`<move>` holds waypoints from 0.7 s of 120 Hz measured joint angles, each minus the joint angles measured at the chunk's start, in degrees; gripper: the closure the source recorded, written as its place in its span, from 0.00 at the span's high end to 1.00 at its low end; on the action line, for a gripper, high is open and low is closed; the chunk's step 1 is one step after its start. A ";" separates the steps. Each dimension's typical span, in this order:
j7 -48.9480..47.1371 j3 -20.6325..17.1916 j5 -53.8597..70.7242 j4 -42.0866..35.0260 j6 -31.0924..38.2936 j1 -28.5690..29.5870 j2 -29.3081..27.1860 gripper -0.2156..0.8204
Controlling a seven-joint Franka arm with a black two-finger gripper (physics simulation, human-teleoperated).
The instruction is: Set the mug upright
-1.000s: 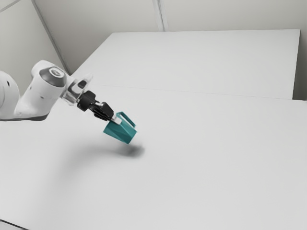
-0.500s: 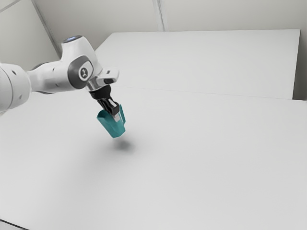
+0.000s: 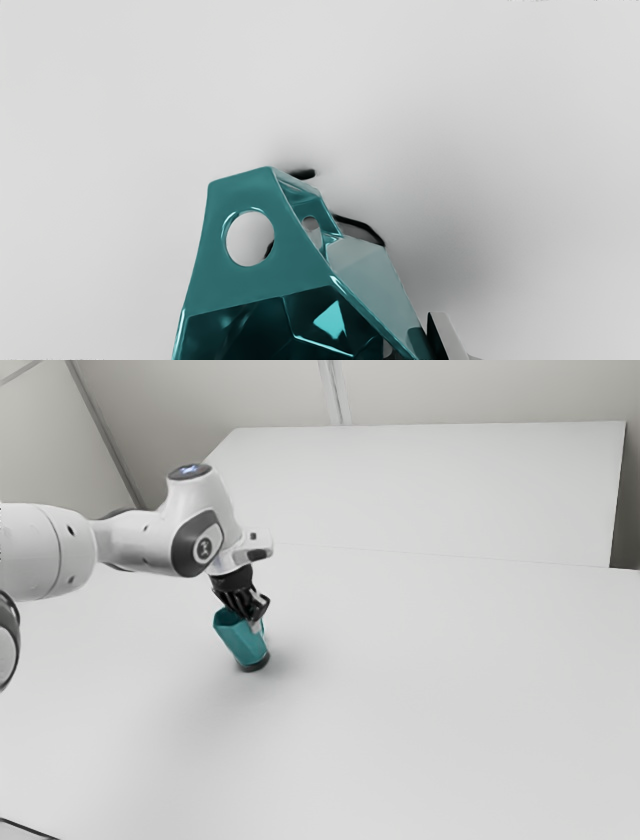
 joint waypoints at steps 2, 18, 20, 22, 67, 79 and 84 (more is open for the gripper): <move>-0.39 0.00 0.07 0.00 0.08 0.00 0.15 0.04; -3.18 -0.01 0.44 0.03 0.54 0.01 1.18 0.04; -3.49 -0.02 0.47 0.04 0.57 0.02 1.23 0.04; -3.79 -0.04 0.48 0.05 0.61 0.02 1.26 0.04; -7.40 -1.41 -0.29 0.52 0.35 0.16 -0.53 0.61; -7.93 -1.39 -0.58 2.31 -1.69 0.23 -1.62 0.68; -8.12 -1.36 -0.76 4.37 -3.42 0.42 -1.80 0.70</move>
